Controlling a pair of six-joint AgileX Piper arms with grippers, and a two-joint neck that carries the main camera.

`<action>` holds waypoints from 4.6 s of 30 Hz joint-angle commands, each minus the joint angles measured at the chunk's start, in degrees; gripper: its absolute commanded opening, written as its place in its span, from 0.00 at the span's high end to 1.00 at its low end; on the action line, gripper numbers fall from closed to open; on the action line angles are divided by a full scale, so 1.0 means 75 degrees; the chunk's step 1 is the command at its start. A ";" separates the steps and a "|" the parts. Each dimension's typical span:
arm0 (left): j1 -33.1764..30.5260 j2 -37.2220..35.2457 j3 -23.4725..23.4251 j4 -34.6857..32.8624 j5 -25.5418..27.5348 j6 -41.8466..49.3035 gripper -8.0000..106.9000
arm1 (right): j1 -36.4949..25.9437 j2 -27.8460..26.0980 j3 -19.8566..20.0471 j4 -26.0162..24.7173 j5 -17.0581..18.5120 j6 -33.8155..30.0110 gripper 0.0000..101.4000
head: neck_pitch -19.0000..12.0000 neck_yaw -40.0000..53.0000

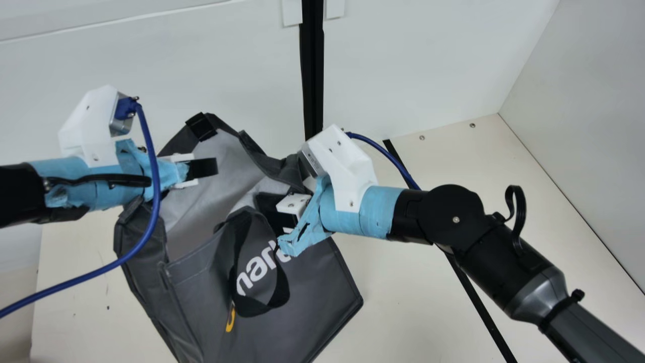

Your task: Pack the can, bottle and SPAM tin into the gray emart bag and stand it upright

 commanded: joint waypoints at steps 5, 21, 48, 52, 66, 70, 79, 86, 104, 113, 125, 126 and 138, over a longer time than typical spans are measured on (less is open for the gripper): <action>0.0000 0.0000 0.0000 0.0000 0.0000 0.0000 0.45 | 0.0000 0.0000 0.0000 0.0000 0.0000 0.0000 1.00 | -0.0173 -0.0007; 0.0032 -0.0451 0.0569 -0.0206 -0.0161 0.0240 0.15 | 0.0000 0.0000 0.0000 -0.0008 0.0000 0.0000 1.00 | -0.0173 -0.0007; 0.1640 -0.2270 0.1230 -0.2451 0.0709 0.2536 0.15 | 0.0000 0.0000 0.0000 -0.0001 0.0008 0.0000 1.00 | -0.0173 -0.0007; 0.1948 -0.2534 0.1407 -0.2386 0.0745 0.2515 0.15 | 0.0000 0.0000 0.0000 -0.0001 0.0008 0.0000 1.00 | -0.0173 -0.0007; 0.2604 -0.3300 0.2134 -0.0614 0.0268 0.1328 0.15 | 0.0000 0.0000 0.0000 -0.0008 0.0008 0.0000 1.00 | -0.0173 -0.0007; 0.2761 -0.3492 0.2427 0.0000 0.0075 0.0801 0.15 | 0.0000 0.0000 0.0000 -0.0008 0.0008 0.0000 1.00 | -0.0173 -0.0007; 0.3029 -0.3785 0.3056 0.1211 -0.0185 -0.0142 0.15 | 0.0000 0.0000 0.0000 -0.0008 0.0008 0.0000 1.00 | -0.0173 -0.0007; 0.2990 -0.3896 0.3624 0.2667 -0.0380 -0.0911 0.15 | 0.0000 0.0000 0.0000 -0.0008 0.0008 0.0000 1.00 | -0.0173 -0.0007; 0.2894 -0.4116 0.4717 0.4174 -0.0529 -0.1716 0.15 | 0.0000 0.0000 0.0000 -0.0008 0.0008 0.0000 1.00 | -0.0173 -0.0007; 0.2894 -0.4116 0.4717 0.4174 -0.0550 -0.1716 0.15 | 0.0039 -0.0189 0.0080 -0.0172 0.0029 0.0207 1.00 | -0.0173 -0.0007; 0.2894 -0.4116 0.4717 0.4174 -0.0550 -0.1716 0.15 | -0.0073 -0.0338 0.0054 -0.1305 -0.0120 0.0888 1.00 | -0.0173 -0.0007; 0.2894 -0.4116 0.4717 0.4174 -0.0550 -0.1716 0.15 | -0.0096 -0.0360 0.0035 -0.1420 -0.0120 0.0954 1.00 | -0.0173 -0.0007; 0.2894 -0.4116 0.4717 0.4174 -0.0550 -0.1716 0.15 | -0.0696 -0.0617 -0.0315 -0.2210 0.0069 0.1393 1.00 | -0.0173 -0.0007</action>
